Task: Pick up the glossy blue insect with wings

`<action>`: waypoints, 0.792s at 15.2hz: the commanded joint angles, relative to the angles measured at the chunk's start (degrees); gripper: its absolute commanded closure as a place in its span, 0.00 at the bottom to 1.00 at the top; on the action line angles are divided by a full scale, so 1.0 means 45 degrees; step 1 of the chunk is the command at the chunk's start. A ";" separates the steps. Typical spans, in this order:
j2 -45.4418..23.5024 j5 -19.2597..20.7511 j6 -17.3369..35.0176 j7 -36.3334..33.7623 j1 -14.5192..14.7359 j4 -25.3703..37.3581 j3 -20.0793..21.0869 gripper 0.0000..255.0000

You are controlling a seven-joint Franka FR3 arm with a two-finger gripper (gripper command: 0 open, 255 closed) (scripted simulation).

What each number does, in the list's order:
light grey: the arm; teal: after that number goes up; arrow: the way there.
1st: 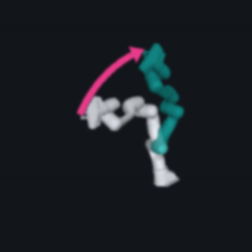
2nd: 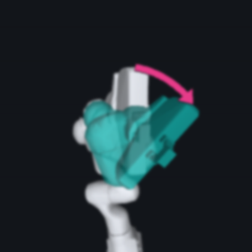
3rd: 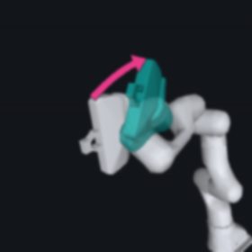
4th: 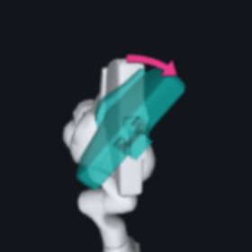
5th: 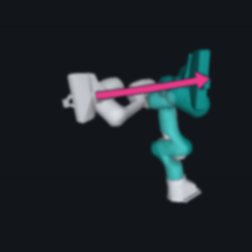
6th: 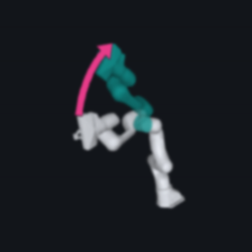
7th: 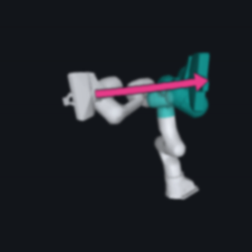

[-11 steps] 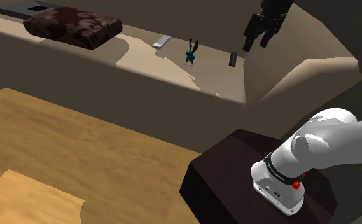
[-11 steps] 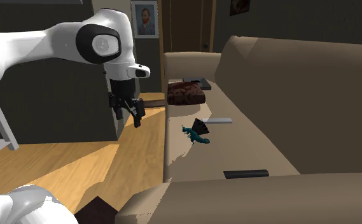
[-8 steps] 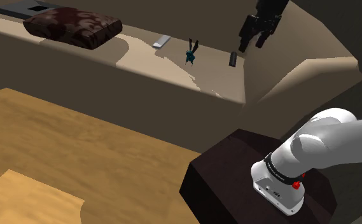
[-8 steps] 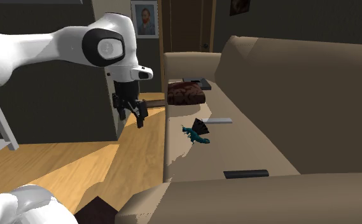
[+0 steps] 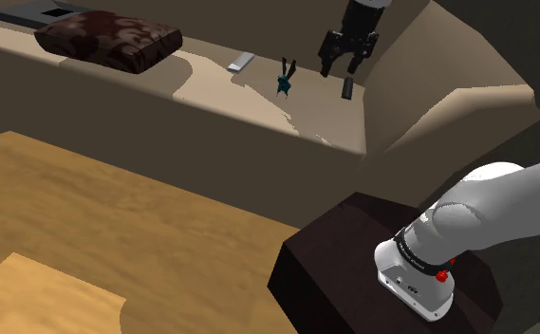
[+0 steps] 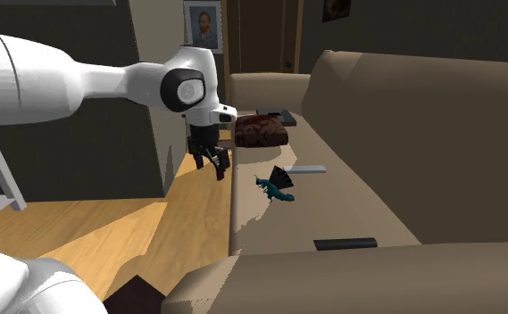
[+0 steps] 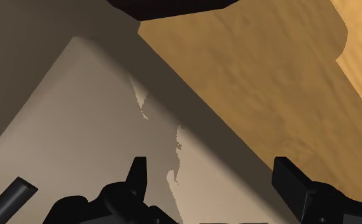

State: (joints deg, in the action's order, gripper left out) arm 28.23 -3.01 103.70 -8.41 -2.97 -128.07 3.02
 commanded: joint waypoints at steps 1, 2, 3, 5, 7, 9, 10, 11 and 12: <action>-0.0838 0.0016 0.0697 -0.0249 -0.0138 0.0365 -0.0008 0.00; -0.1243 0.0019 0.1034 -0.0395 -0.0192 0.0526 0.0009 0.00; -0.1651 0.0025 0.1358 -0.0542 -0.0243 0.0704 0.0021 0.00; -0.2480 0.0047 0.1969 -0.0834 -0.0341 0.1109 0.0036 0.00; -0.3319 0.0078 0.2526 -0.1125 -0.0436 0.1578 0.0041 0.00; -0.4168 0.0118 0.3028 -0.1414 -0.0521 0.2110 0.0029 0.00; -0.4594 0.0139 0.3257 -0.1557 -0.0562 0.2399 0.0019 0.00; -0.5023 0.0162 0.3473 -0.1699 -0.0600 0.2705 0.0005 0.00; -0.5452 0.0185 0.3674 -0.1840 -0.0635 0.3026 -0.0014 0.00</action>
State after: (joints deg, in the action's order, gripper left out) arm 5.88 -2.28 119.27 -16.15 -5.59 -116.19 3.11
